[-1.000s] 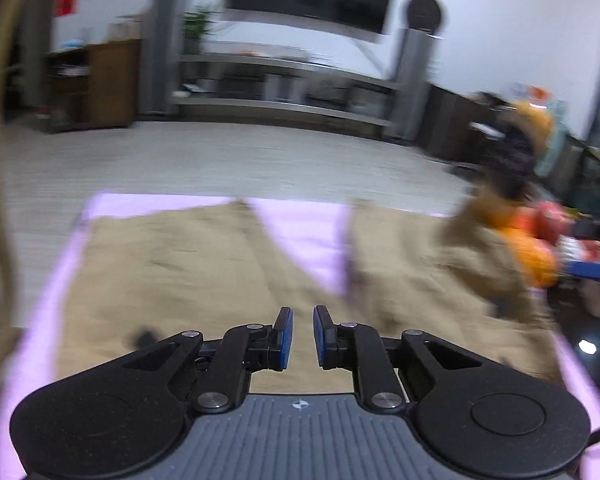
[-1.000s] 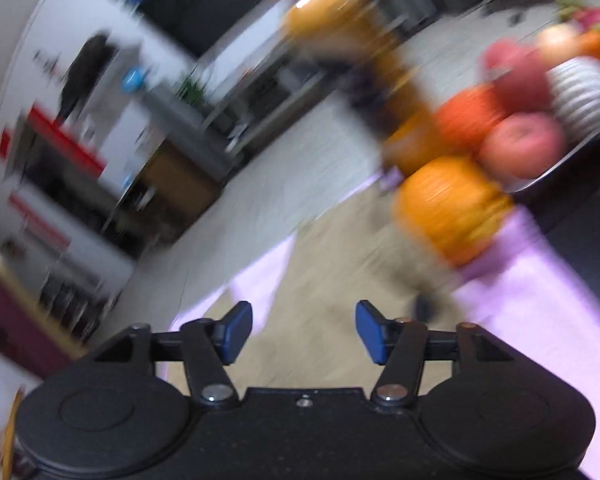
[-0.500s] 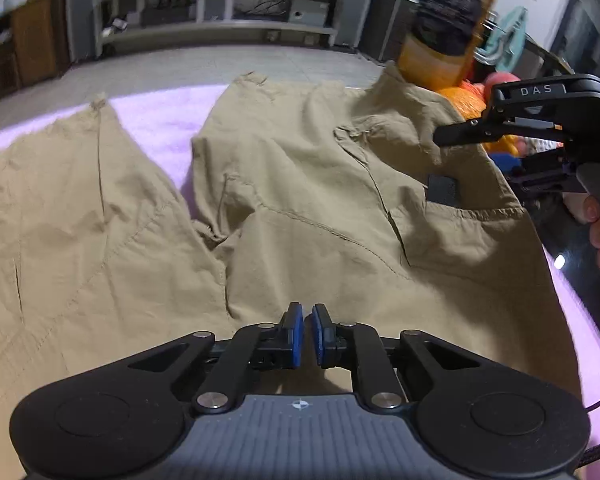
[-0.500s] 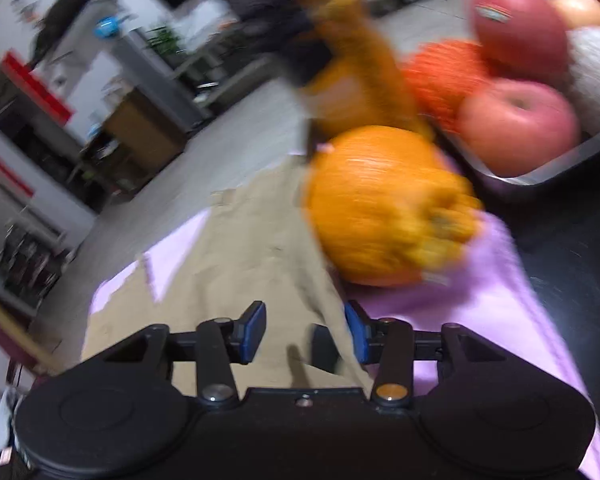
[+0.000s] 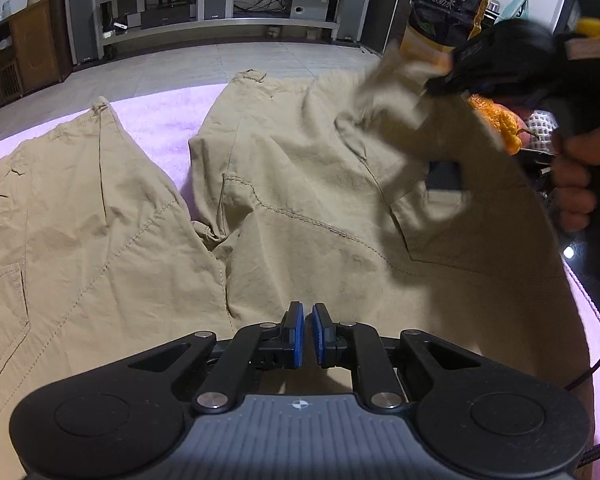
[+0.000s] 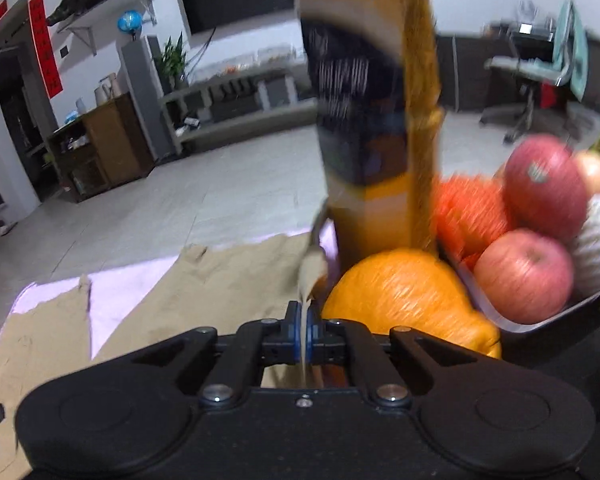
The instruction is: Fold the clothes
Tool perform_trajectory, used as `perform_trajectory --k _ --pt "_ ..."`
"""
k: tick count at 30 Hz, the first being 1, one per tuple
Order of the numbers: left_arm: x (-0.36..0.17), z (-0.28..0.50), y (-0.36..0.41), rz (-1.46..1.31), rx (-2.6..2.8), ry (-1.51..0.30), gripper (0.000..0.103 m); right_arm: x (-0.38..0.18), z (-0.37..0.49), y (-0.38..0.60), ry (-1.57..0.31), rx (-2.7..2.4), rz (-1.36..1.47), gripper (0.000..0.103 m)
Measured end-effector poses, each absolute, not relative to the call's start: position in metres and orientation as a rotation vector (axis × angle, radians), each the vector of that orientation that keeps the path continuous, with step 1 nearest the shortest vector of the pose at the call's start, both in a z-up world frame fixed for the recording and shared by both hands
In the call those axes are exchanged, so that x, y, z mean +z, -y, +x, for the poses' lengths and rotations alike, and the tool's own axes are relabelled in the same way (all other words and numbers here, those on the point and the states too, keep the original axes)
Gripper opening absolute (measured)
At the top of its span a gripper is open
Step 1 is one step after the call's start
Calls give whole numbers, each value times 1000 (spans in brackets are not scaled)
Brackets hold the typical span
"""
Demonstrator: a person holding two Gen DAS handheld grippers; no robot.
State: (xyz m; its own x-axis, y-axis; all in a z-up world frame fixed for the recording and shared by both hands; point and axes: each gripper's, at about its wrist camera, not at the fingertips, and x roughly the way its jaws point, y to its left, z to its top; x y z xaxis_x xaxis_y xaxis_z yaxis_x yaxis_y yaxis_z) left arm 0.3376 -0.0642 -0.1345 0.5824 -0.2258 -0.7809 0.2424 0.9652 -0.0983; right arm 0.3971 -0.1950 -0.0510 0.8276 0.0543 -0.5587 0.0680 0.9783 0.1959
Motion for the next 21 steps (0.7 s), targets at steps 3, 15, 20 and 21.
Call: perform_trajectory --k 3,15,20,21 --pt "-133 340 69 48 -269 -926 14 -28 378 194 -508 -10 128 3" --pt "-111 339 68 17 -234 -941 12 -16 351 218 -592 -121 61 26" --pt "-80 293 46 58 -263 -862 15 40 292 228 -505 10 262 43" --pt "-75 284 38 62 -273 -853 16 46 279 227 -484 40 292 48"
